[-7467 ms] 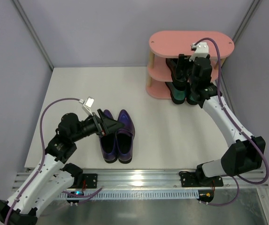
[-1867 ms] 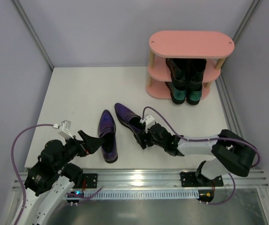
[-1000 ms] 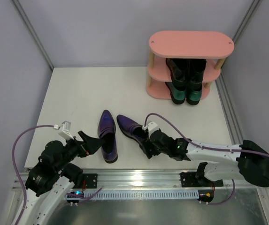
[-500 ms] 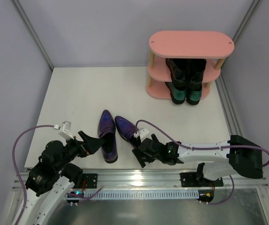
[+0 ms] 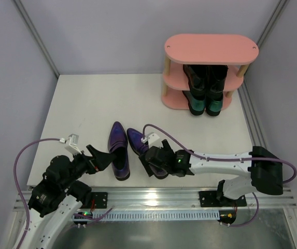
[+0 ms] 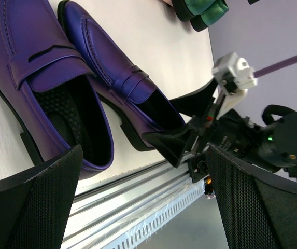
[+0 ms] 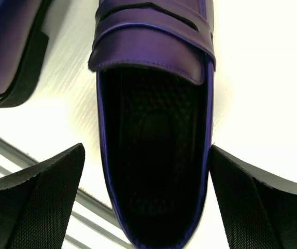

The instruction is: Place and organize the shoes onto the shoe shelf

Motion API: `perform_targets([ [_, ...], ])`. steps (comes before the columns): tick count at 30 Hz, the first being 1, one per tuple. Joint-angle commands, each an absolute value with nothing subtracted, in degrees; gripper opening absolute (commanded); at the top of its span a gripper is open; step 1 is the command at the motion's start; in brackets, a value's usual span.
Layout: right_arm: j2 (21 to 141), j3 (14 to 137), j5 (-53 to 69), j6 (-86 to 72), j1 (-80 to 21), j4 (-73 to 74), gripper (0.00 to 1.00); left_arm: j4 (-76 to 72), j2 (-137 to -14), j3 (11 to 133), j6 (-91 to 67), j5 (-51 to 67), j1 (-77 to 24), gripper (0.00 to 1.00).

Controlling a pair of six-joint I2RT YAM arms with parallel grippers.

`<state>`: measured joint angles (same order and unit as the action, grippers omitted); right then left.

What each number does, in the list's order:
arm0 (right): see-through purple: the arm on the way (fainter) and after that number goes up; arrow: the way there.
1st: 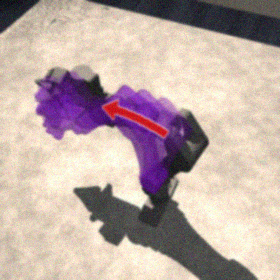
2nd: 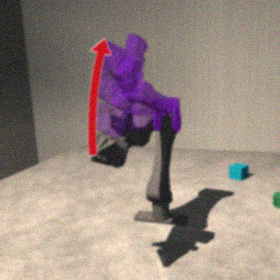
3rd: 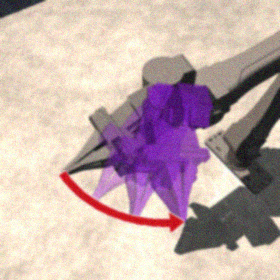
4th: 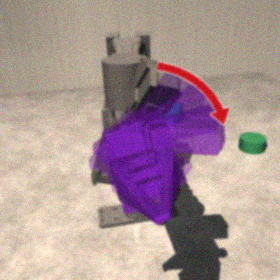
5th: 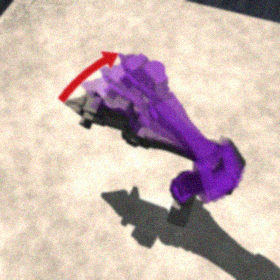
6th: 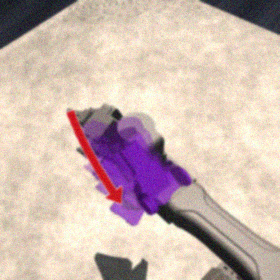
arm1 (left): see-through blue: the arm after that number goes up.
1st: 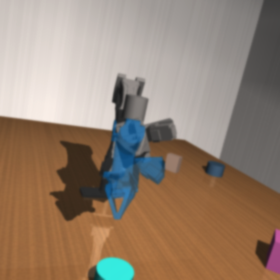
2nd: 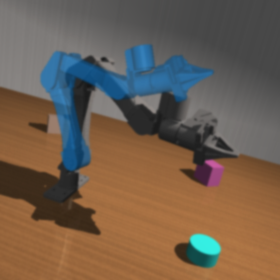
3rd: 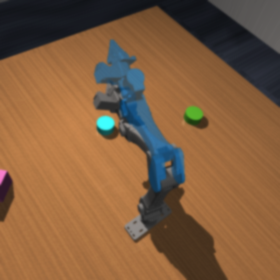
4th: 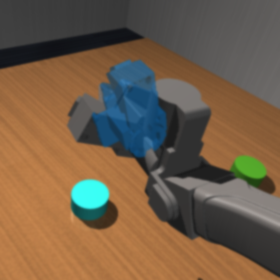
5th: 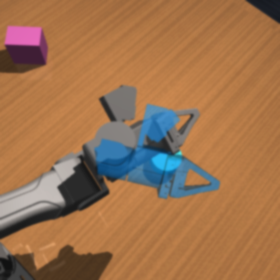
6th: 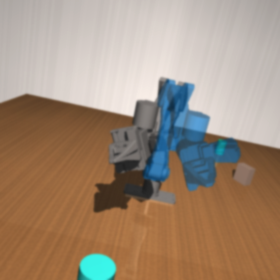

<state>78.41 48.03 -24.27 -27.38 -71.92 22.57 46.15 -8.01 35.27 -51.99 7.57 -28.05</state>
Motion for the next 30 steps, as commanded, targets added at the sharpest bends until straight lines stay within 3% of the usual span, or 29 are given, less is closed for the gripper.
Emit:
perform_targets([
  [1, 83.6, 50.9, -25.9, -27.6, -71.6, 22.2, 1.0, 45.3, -8.3, 36.6, -50.8, 7.9, -28.0, 1.0],
  [8, 89.9, 49.7, -22.3, -28.7, -68.7, 16.4, 0.97, 47.4, -7.6, 37.7, -49.7, 6.7, -28.1, 1.0],
  [9, 89.9, 49.7, -22.1, -28.7, -68.6, 16.2, 0.76, 47.4, -7.6, 37.6, -49.7, 6.6, -28.0, 1.0],
  [11, 88.5, 48.9, -22.1, -28.8, -68.4, 15.9, 0.42, 47.5, -7.6, 37.4, -49.7, 6.6, -28.1, 1.0],
  [12, 87.7, 48.6, -22.5, -29.0, -68.5, 15.9, 0.09, 47.4, -7.3, 37.4, -49.7, 6.6, -28.0, 1.0],
  [13, 85.7, 48.2, -22.9, -29.1, -68.4, 16.2, 0.04, 47.3, -7.5, 37.4, -49.8, 6.6, -28.1, 1.0],
  [24, 72.9, 50.6, -28.5, -23.2, -66.6, 25.7, 0.04, 46.6, -7.9, 36.9, -50.2, 6.7, -28.1, 1.0],
  [30, 67.5, 58.1, -31.6, -17.8, -63.8, 32.6, 0.04, 46.1, -8.3, 37.2, -50.4, 6.8, -28.1, 1.0],
])
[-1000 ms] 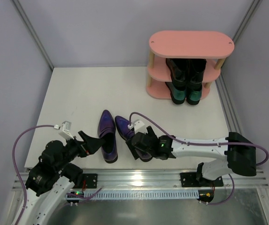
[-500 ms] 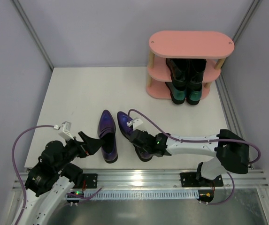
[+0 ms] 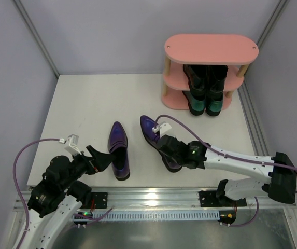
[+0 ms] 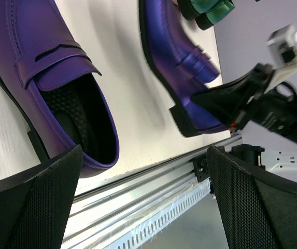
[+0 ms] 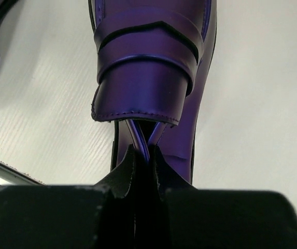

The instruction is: Place and organize the shoes onto the shoe shelf

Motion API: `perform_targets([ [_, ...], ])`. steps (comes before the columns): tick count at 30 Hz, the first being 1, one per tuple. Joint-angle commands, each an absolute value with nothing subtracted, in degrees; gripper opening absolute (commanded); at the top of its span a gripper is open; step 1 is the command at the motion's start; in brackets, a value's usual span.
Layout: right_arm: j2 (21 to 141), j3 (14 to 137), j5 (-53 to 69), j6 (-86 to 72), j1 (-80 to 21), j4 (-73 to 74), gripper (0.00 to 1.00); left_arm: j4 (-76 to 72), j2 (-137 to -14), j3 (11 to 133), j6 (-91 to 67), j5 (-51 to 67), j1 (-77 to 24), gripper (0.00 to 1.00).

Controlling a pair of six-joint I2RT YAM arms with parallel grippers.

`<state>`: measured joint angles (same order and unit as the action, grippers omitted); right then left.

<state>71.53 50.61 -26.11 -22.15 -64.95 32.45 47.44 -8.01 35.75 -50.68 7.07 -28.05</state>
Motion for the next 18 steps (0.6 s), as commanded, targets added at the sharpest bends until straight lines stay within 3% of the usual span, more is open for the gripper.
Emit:
perform_targets([
  [1, 66.5, 61.6, -32.2, -15.6, -62.4, 33.5, 0.04, 45.9, -8.4, 37.1, -50.4, 6.9, -28.1, 1.0],
  [7, 66.7, 81.3, -34.2, -8.4, -54.2, 41.6, 0.04, 44.0, -12.1, 38.5, -49.7, 8.3, -28.1, 1.0],
  [14, 78.6, 113.6, -43.1, 3.2, -44.1, 47.8, 0.04, 43.5, -13.4, 41.0, -48.7, 9.0, -28.1, 1.0],
  [18, 85.1, 124.8, -39.3, 6.6, -31.2, 47.5, 0.04, 44.2, -12.5, 41.7, -49.0, 9.4, -28.1, 1.0],
])
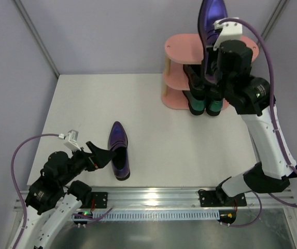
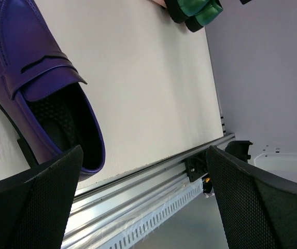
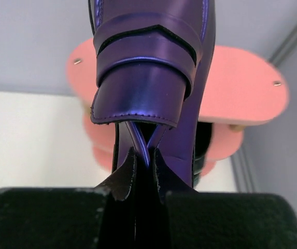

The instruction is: Place and organize the shoes onto the shoe shelf

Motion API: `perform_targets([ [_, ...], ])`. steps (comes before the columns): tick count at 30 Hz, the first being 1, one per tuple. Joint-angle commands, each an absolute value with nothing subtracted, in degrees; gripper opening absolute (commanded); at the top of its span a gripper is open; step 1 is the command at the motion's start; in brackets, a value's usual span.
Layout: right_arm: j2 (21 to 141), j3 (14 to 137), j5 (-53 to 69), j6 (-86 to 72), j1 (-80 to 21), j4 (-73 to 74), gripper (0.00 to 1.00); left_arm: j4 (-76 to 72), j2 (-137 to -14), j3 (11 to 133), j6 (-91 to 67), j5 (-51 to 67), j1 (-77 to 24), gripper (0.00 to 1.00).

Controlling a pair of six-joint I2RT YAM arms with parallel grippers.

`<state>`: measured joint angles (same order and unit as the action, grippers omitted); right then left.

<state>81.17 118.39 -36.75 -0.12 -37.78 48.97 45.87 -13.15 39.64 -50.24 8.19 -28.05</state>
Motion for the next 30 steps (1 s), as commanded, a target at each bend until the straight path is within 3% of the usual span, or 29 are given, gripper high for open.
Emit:
perform_targets([
  [1, 86.2, 127.6, -38.9, 7.5, -29.5, 47.2, 0.04, 44.6, -11.9, 41.9, -49.0, 9.4, -28.0, 0.99],
  [11, 92.4, 128.7, -25.9, 10.5, -13.1, 37.4, 0.04, 46.1, -9.8, 42.1, -49.3, 9.8, -28.0, 1.0],
  [30, 94.9, 124.9, -18.4, 11.5, -8.5, 30.9, 0.04, 46.0, -8.8, 42.1, -49.0, 9.5, -28.1, 1.0],
])
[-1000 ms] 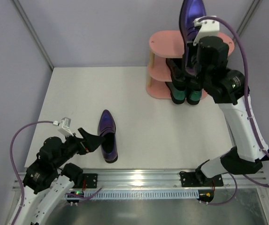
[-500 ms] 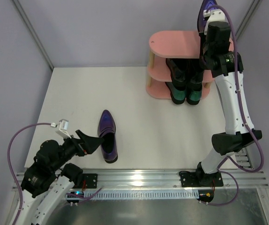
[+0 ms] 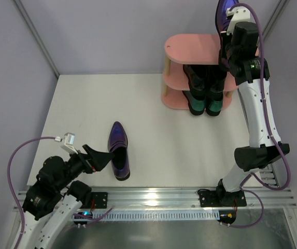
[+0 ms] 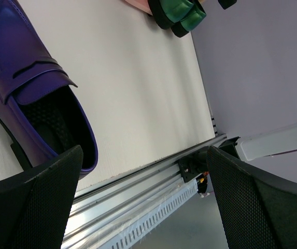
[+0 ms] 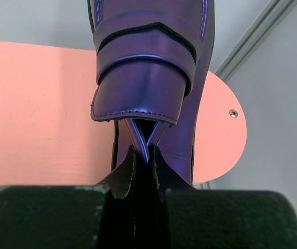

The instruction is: Place and organize the shoes onto the shoe shelf

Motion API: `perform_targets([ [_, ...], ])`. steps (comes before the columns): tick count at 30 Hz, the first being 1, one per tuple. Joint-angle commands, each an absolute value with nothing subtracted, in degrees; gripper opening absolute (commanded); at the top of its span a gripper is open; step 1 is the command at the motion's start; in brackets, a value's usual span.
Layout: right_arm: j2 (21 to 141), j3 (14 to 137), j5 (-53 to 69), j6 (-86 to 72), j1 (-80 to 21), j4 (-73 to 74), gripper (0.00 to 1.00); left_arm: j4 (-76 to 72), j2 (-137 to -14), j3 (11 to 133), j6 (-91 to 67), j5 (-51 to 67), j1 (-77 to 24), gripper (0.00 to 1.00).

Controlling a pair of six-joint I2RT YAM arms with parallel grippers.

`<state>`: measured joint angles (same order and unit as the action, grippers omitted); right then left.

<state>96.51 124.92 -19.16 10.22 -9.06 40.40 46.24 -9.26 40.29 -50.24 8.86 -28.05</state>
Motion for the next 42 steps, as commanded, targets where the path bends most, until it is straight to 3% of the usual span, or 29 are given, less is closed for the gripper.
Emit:
perform_targets([
  [1, 94.7, 124.3, -17.8, 11.5, -8.4, 30.8, 0.04, 46.0, -8.7, 42.1, -49.0, 9.5, -28.1, 1.0],
  [12, 95.8, 122.2, -16.5, 11.1, -8.4, 30.1, 0.04, 47.4, -8.2, 43.1, -48.8, 8.6, -28.0, 1.0],
  [13, 95.8, 122.3, -16.6, 10.9, -8.4, 30.1, 0.11, 47.5, -8.1, 43.2, -48.7, 8.5, -28.1, 1.0],
  [14, 95.7, 122.5, -16.7, 10.6, -8.4, 30.1, 0.32, 47.5, -8.0, 43.2, -48.7, 8.4, -28.1, 1.0],
  [15, 95.7, 122.6, -16.9, 10.5, -8.4, 30.1, 0.46, 47.5, -7.9, 43.2, -48.7, 8.4, -28.0, 1.0],
  [17, 95.5, 122.8, -17.2, 10.3, -8.4, 30.1, 0.63, 47.5, -8.0, 43.1, -48.7, 8.3, -28.1, 1.0],
  [21, 95.4, 123.4, -17.6, 9.6, -8.4, 30.0, 0.77, 47.4, -8.2, 43.3, -48.6, 8.3, -28.1, 1.0],
  [34, 89.4, 124.1, -22.5, 6.2, -8.4, 25.6, 0.91, 47.7, -9.6, 45.0, -48.3, 7.1, -28.0, 1.0],
  [40, 73.9, 113.6, -26.7, 4.6, -11.2, 15.6, 0.93, 51.5, -15.5, 47.2, -48.1, 0.5, -28.1, 1.0],
  [42, 66.7, 107.8, -28.2, 3.4, -13.5, 13.0, 0.98, 53.0, -18.4, 47.6, -48.1, 0.5, -28.1, 1.0],
])
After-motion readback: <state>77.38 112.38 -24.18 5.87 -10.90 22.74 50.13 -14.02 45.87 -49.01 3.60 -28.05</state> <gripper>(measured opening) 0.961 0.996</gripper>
